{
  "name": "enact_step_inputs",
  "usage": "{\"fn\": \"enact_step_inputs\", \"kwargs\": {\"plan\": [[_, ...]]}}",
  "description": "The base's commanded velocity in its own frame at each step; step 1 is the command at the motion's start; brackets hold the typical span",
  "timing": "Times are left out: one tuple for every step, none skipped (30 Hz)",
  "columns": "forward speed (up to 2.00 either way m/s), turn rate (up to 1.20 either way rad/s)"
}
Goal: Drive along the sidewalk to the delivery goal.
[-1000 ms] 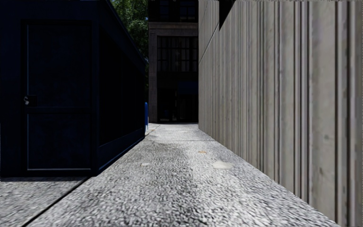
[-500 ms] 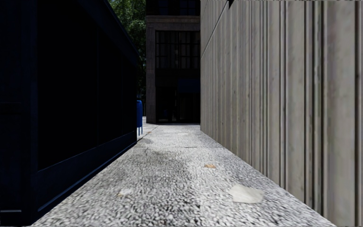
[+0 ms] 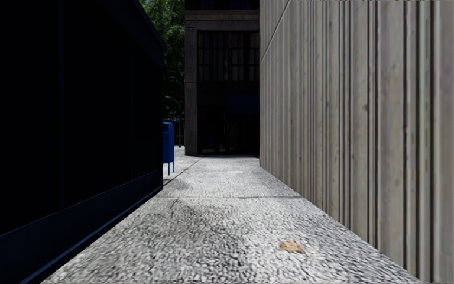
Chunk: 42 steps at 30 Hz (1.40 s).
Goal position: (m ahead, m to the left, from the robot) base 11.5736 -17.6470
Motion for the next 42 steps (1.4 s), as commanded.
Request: {"fn": "enact_step_inputs", "kwargs": {"plan": [[2.0, 0.0], [2.0, 0.0], [2.0, 0.0], [2.0, 0.0], [2.0, 0.0], [2.0, 0.0], [2.0, 0.0], [2.0, 0.0], [2.0, 0.0], [2.0, 0.13], [2.0, 0.3], [2.0, 0.09], [2.0, 0.0], [2.0, 0.0], [2.0, 0.0], [2.0, 0.0], [2.0, 0.0], [2.0, 0.0], [2.0, 0.0], [2.0, 0.0], [2.0, 0.0], [2.0, 0.0], [2.0, 0.0], [2.0, 0.0], [2.0, 0.0], [2.0, 0.0], [2.0, 0.0], [2.0, 0.0], [2.0, 0.0], [2.0, 0.0], [2.0, 0.0], [2.0, 0.0], [2.0, 0.0], [2.0, 0.0], [2.0, 0.0], [2.0, 0.0], [2.0, 0.0], [2.0, 0.0], [2.0, 0.0], [2.0, 0.0], [2.0, 0.0], [2.0, 0.0]]}}
